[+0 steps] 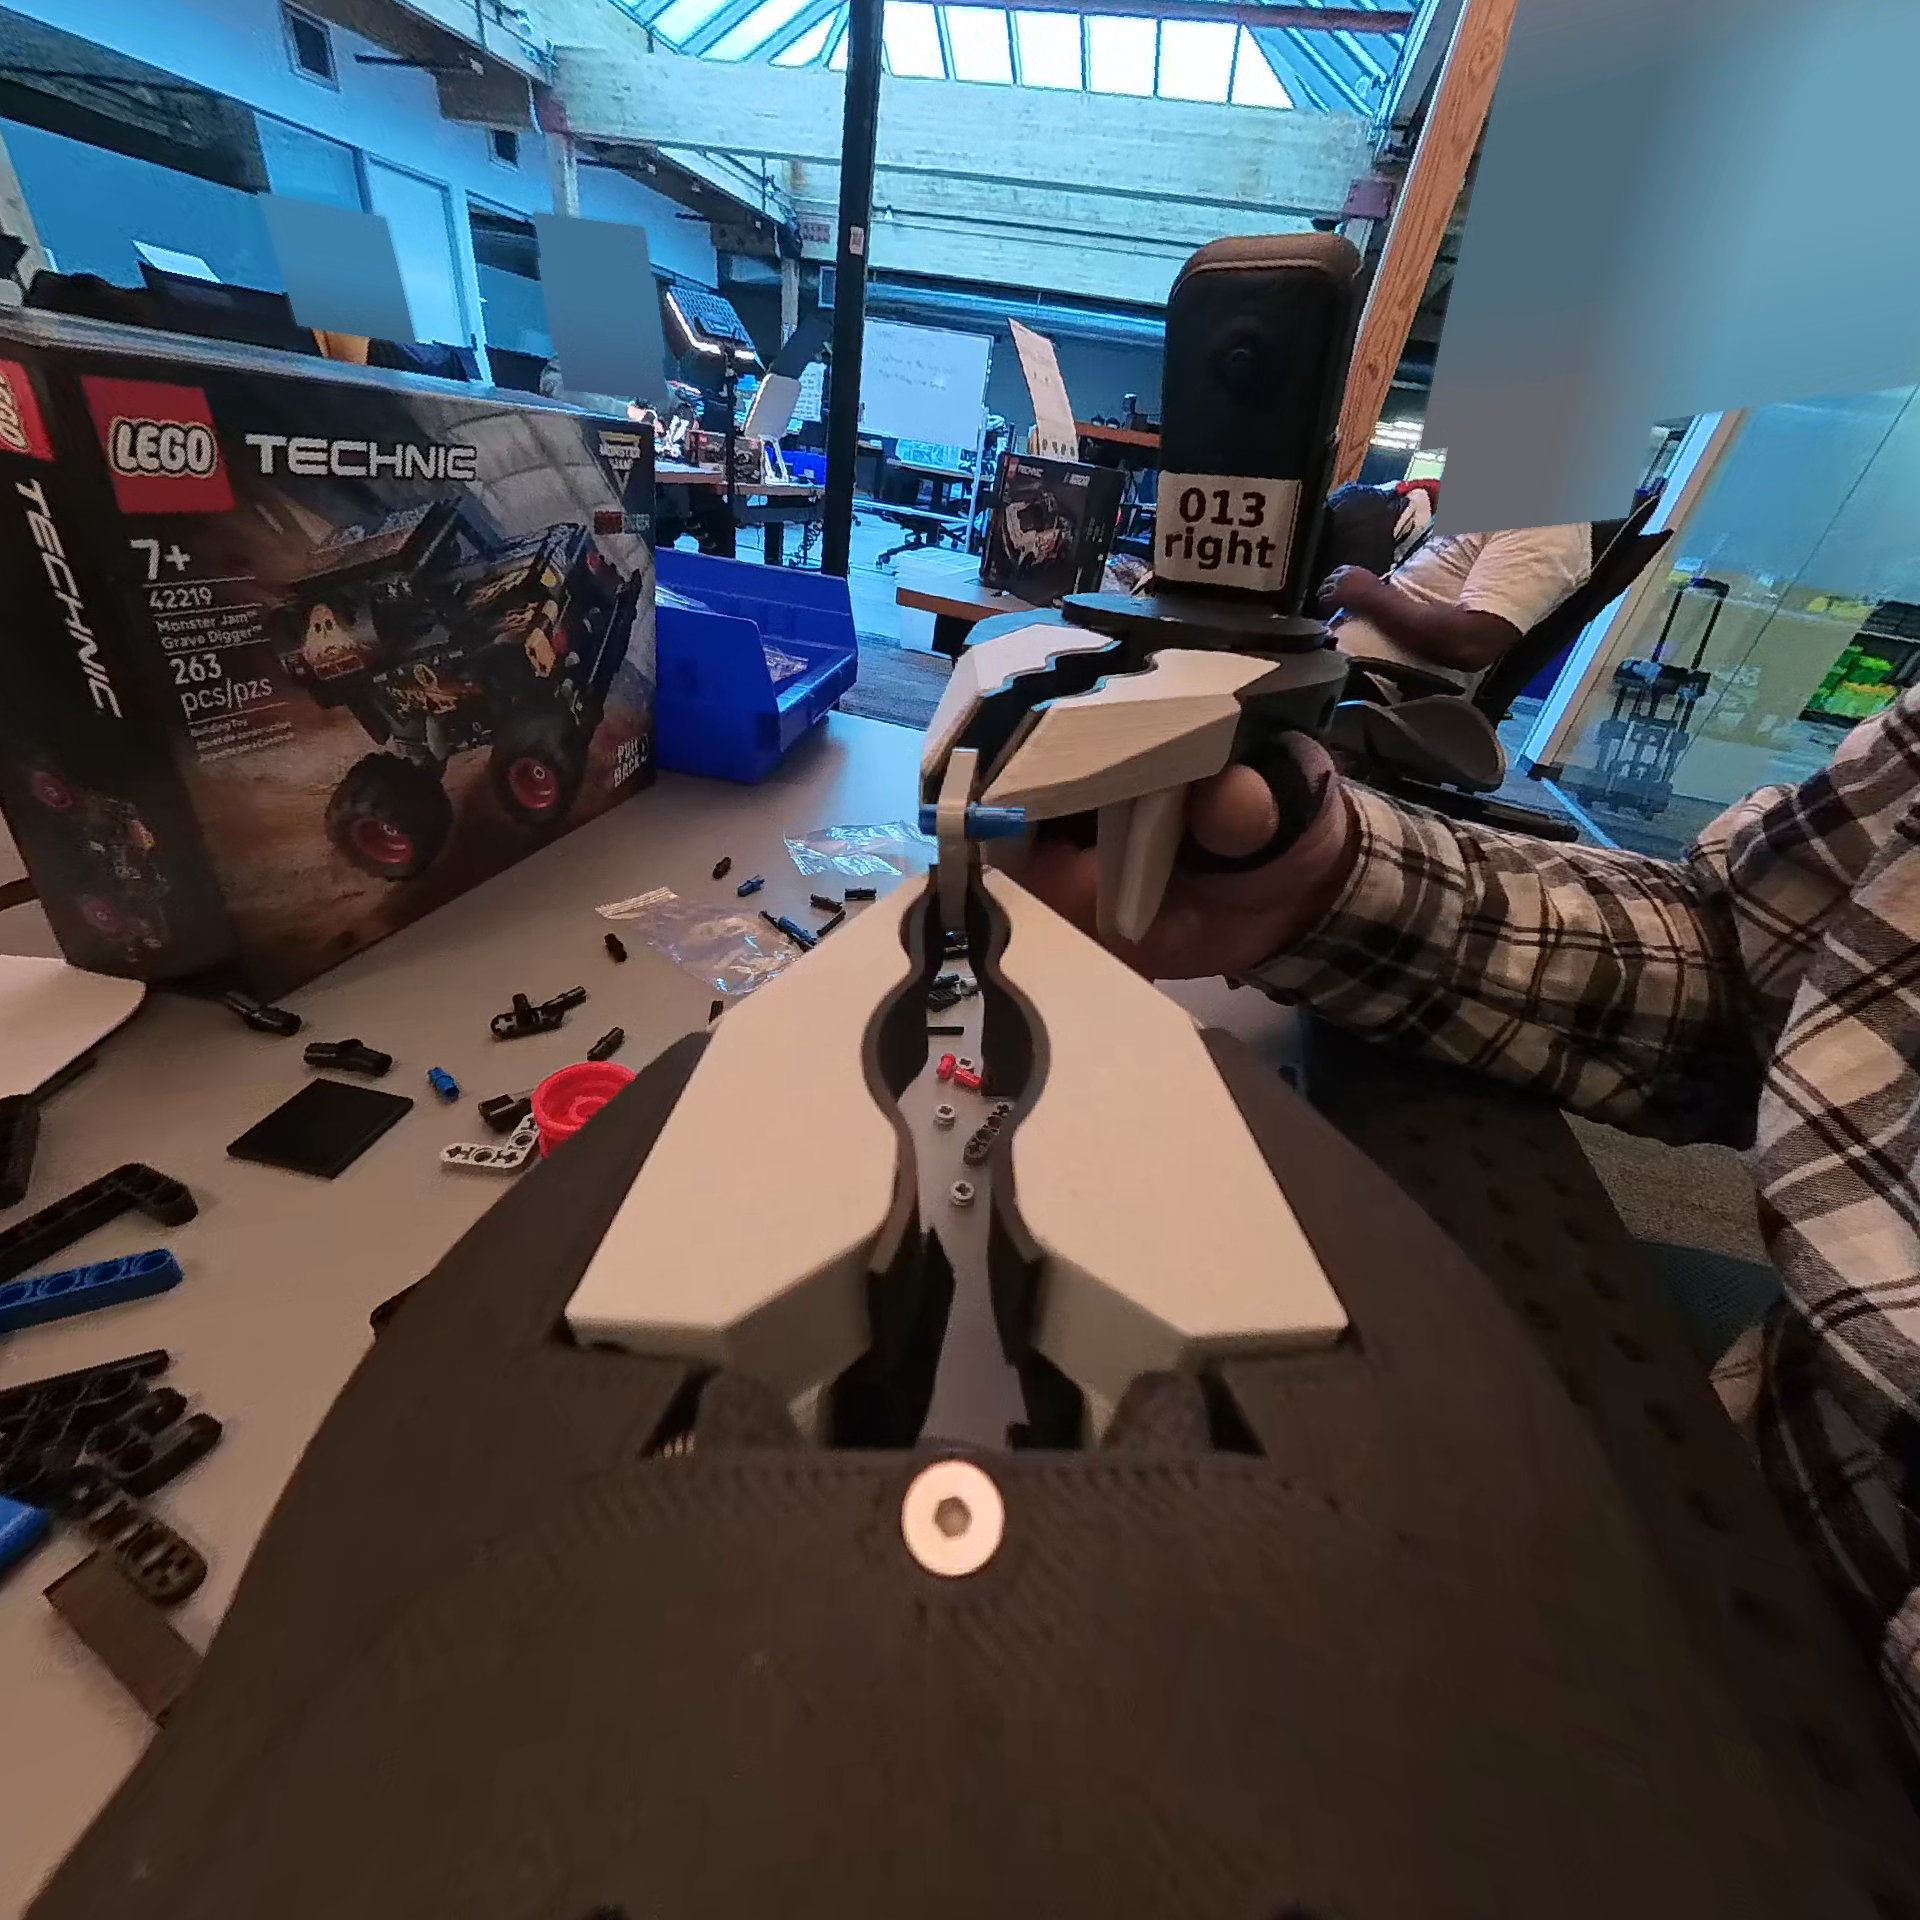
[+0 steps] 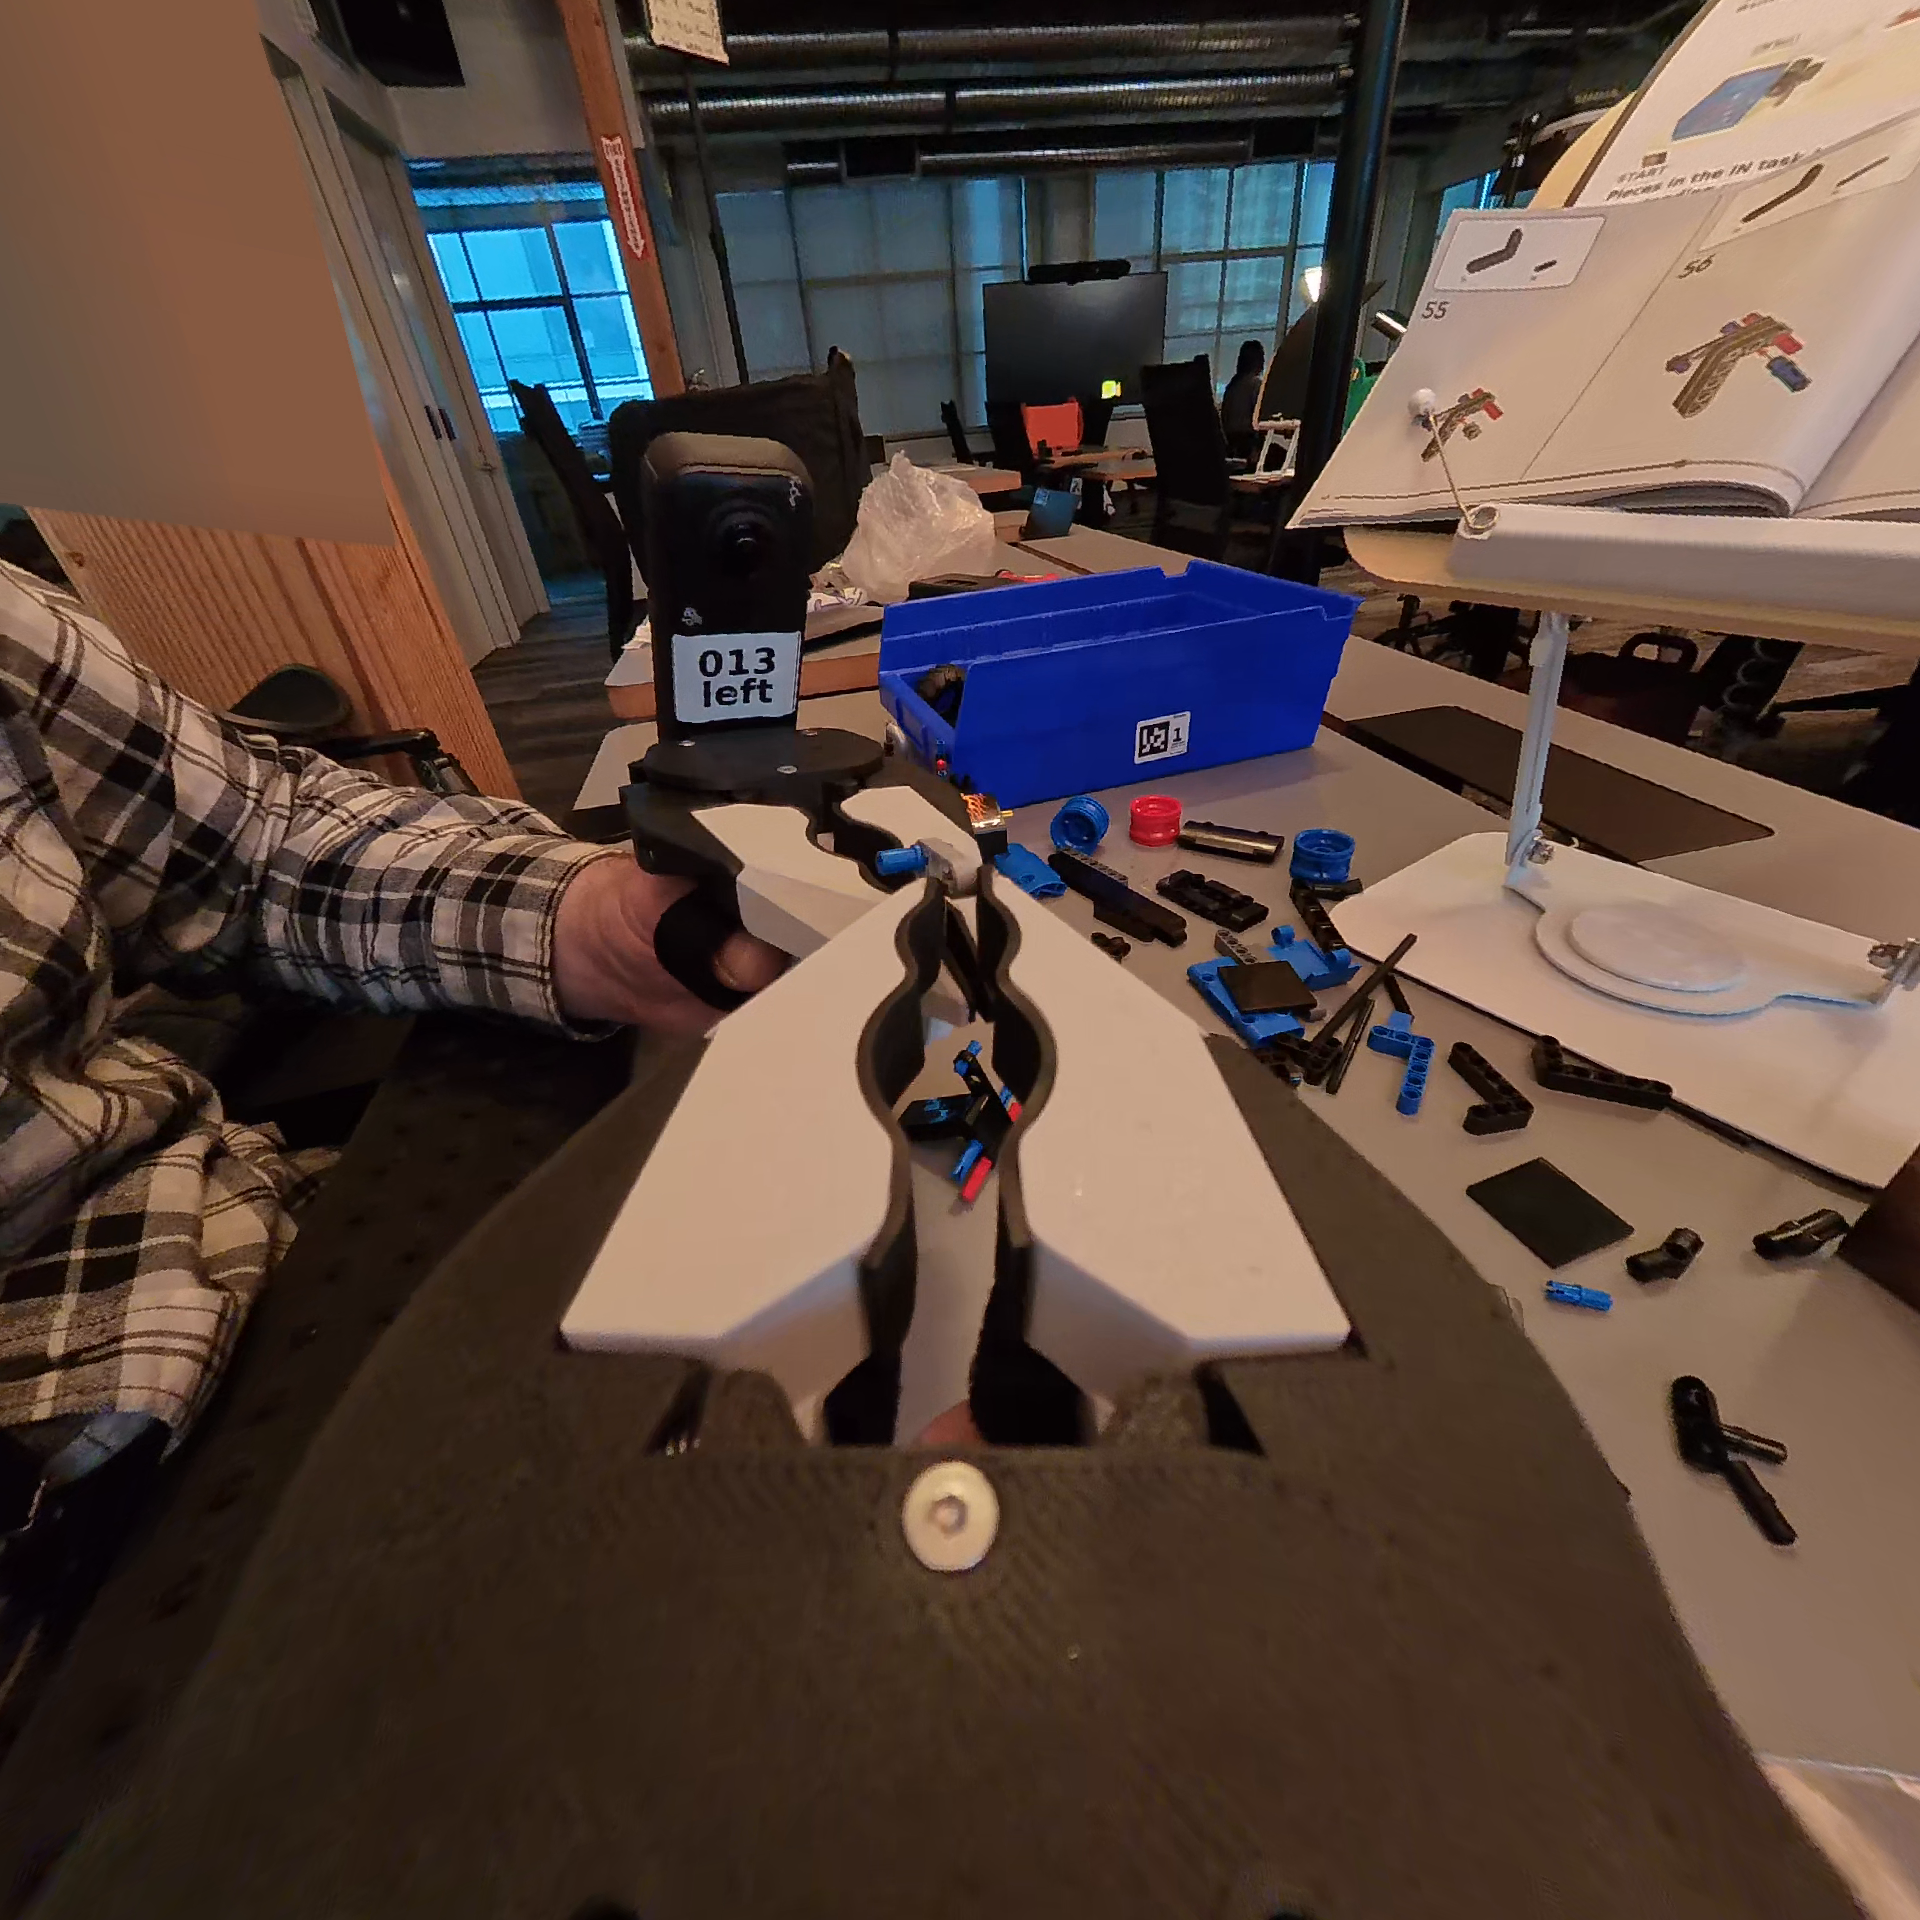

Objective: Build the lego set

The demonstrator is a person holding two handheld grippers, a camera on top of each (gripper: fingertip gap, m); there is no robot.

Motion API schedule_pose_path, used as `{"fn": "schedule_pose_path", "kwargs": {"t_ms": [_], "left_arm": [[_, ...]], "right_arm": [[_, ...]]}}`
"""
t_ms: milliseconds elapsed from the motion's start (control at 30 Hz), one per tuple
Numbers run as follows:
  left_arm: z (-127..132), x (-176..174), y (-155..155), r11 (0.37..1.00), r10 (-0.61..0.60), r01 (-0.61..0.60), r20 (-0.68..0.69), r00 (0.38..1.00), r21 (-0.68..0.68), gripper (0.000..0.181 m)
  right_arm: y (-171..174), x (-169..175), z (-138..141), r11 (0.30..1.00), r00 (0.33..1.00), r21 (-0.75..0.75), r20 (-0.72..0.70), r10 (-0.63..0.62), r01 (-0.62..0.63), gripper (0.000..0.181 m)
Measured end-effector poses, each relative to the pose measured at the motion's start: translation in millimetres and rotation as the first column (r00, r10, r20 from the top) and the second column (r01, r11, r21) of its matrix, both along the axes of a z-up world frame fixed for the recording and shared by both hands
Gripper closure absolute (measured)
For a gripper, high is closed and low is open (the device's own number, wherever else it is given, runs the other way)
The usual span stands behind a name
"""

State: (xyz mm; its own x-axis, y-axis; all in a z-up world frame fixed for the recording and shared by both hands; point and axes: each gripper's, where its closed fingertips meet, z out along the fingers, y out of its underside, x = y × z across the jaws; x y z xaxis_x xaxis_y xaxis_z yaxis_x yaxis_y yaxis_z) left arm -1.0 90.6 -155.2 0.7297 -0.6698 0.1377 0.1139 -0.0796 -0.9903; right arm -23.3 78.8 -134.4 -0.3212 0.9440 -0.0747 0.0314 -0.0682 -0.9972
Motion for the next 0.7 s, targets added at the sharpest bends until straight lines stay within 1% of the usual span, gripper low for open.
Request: {"fn": "schedule_pose_path", "kwargs": {"t_ms": [600, 700], "left_arm": [[0.2, -4.9, 0.1, 1.000, 0.015, -0.015, -0.025, 1.000, 0.008, 0.180], [0.9, -4.9, -0.4, 1.000, 0.016, -0.016, -0.035, 0.999, 0.016, 0.180]], "right_arm": [[-1.2, 0.5, -4.1, 0.999, 1.000, 0.038, 0.023, 0.003, -0.004, 0.180], [0.4, -0.2, -3.9, 0.999, 1.000, 0.047, 0.019, -0.014, 0.013, 0.180]]}}
